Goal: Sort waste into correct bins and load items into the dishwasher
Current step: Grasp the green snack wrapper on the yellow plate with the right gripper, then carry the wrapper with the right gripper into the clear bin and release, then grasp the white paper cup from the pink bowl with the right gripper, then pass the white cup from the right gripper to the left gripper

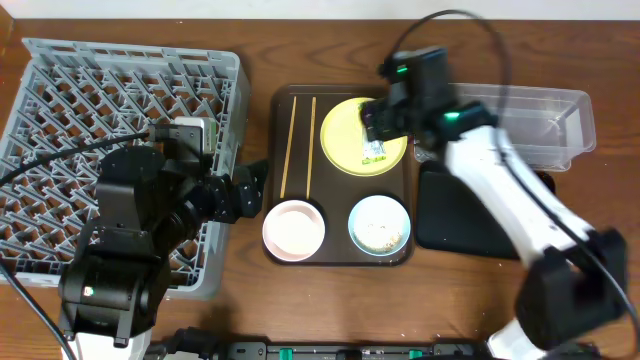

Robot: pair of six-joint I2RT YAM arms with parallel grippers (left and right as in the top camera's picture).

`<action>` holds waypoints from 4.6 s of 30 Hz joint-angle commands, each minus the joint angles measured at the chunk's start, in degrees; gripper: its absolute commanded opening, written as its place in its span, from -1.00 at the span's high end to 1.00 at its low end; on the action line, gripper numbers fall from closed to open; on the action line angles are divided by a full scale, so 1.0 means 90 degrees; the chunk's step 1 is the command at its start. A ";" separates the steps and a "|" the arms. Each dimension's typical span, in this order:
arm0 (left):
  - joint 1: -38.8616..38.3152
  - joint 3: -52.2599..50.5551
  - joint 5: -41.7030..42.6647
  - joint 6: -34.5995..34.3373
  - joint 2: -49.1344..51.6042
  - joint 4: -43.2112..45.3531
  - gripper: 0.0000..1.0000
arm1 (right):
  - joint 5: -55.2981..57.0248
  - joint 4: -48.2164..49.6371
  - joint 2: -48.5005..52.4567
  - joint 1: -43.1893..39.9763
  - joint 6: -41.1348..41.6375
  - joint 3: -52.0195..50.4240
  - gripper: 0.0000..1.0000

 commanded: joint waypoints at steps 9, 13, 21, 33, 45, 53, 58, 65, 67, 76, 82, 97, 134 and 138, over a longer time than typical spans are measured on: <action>0.0027 0.0104 0.0063 -0.0080 -0.0007 -0.0017 -0.88 | 0.1438 0.0814 0.2021 0.0413 0.0624 0.0005 0.05; 0.0027 0.0104 0.0061 -0.0080 -0.0005 -0.0017 -0.88 | 0.1360 0.0673 0.1989 0.0406 0.0656 0.0012 0.98; 0.0027 0.0104 0.0061 -0.0080 -0.0005 -0.0017 -0.88 | 0.0469 0.0311 0.0566 0.0005 0.0656 0.0015 0.98; 0.0027 0.0104 0.0061 -0.0080 -0.0007 -0.0017 -0.88 | 0.0384 -0.1258 -0.0299 -0.2059 0.0916 0.0002 0.98; 0.0027 0.0104 0.0061 -0.0080 -0.0007 -0.0017 -0.88 | -0.0338 -0.1047 -0.0097 -0.2433 0.1882 0.0005 -0.13; 0.0027 0.0104 0.0063 -0.0080 -0.0005 -0.0017 -0.88 | -0.1246 -0.1001 -0.0568 -0.2295 0.1749 0.0007 0.29; 0.0027 0.0104 0.0063 -0.0080 -0.0007 -0.0017 -0.88 | -0.2586 -0.1345 -0.0750 -0.1790 0.0508 0.0007 0.41; 0.0027 0.0104 0.0063 -0.0080 -0.0007 -0.0017 -0.88 | -0.1894 -0.2669 -0.0699 -0.0279 0.0078 0.0005 0.02; 0.0027 0.0104 0.0061 -0.0078 -0.0005 -0.0017 -0.89 | -0.1481 -0.2936 -0.0697 0.0109 0.0352 -0.0015 0.02; 0.0027 0.0104 0.0595 -0.0437 -0.0012 -0.0231 -0.88 | -0.1673 -0.2727 -0.0697 0.1430 0.0313 -0.0022 -0.03; 0.0029 0.0109 -0.0464 -0.0466 -0.0168 -0.0971 -0.88 | -0.1324 -0.2166 -0.0627 0.2084 0.0675 -0.0049 -0.02; 0.0027 0.0104 -0.2939 -0.1457 -0.0758 -0.2302 -0.88 | -0.1537 -0.1868 0.1129 0.2533 0.1528 -0.0049 0.47; 0.0806 0.0104 0.7834 -0.0911 0.1265 0.1163 -0.88 | -0.7735 -0.0835 -0.2329 -0.0340 -0.1656 -0.0029 0.98; 0.0801 0.0102 0.7834 -0.0916 0.1246 0.1161 -0.88 | -0.7720 -0.0471 -0.2329 -0.0209 -0.1649 -0.0029 0.98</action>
